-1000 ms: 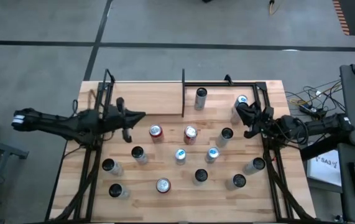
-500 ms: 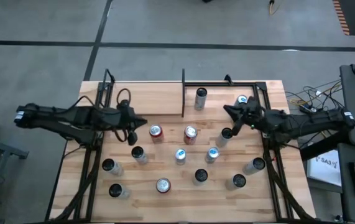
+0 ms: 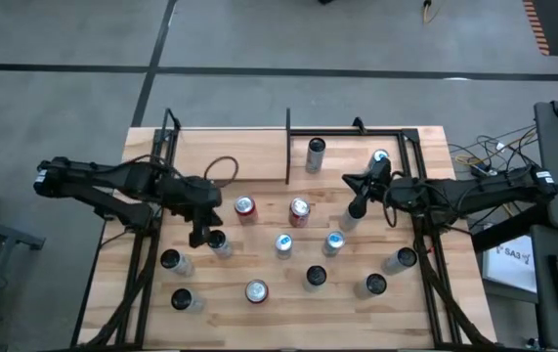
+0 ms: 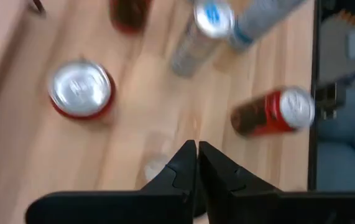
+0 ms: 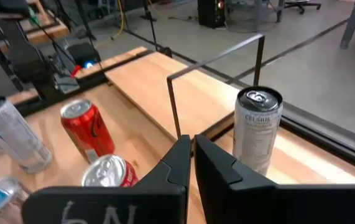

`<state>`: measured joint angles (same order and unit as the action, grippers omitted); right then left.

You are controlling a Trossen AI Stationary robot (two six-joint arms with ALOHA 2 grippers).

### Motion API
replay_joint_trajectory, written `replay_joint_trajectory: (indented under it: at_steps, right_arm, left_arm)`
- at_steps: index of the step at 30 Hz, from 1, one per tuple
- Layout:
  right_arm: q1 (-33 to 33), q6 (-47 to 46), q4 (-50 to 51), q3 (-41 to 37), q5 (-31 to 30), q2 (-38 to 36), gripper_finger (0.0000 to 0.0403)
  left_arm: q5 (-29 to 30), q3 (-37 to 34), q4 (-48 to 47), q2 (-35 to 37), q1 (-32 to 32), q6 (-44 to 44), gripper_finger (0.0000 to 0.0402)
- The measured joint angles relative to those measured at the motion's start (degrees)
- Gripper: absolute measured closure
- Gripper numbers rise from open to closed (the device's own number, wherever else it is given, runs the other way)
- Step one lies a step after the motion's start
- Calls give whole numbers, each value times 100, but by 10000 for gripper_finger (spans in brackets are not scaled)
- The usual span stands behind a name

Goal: Place canned beverage on shelf
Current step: Put the top right white and pink soda can on the shelf

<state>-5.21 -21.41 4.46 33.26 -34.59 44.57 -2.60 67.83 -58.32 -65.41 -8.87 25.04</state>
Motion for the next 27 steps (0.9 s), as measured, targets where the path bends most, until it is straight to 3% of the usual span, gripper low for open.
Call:
replay_joint_trajectory:
  at_steps: [4,10,15,18,21,27]
  right_arm:
    - [0,92,-6,-1,-2,160,390]
    - [-1,35,-26,-1,0,431,390]
    - [-1,37,-52,-1,0,619,390]
    - [0,37,-52,-1,2,665,390]
    - [0,36,-52,-1,4,665,390]
    - [0,68,-52,-1,4,654,390]
  left_arm:
    - [-17,81,-213,-266,-239,155,362]
    - [-104,196,-433,-655,-637,251,266]
    - [824,628,-823,-938,-817,409,181]
    - [1035,813,-1084,-1070,-911,359,143]
    - [1050,837,-1096,-1139,-969,304,122]
    - [1060,581,-1194,-1141,-1094,655,116]
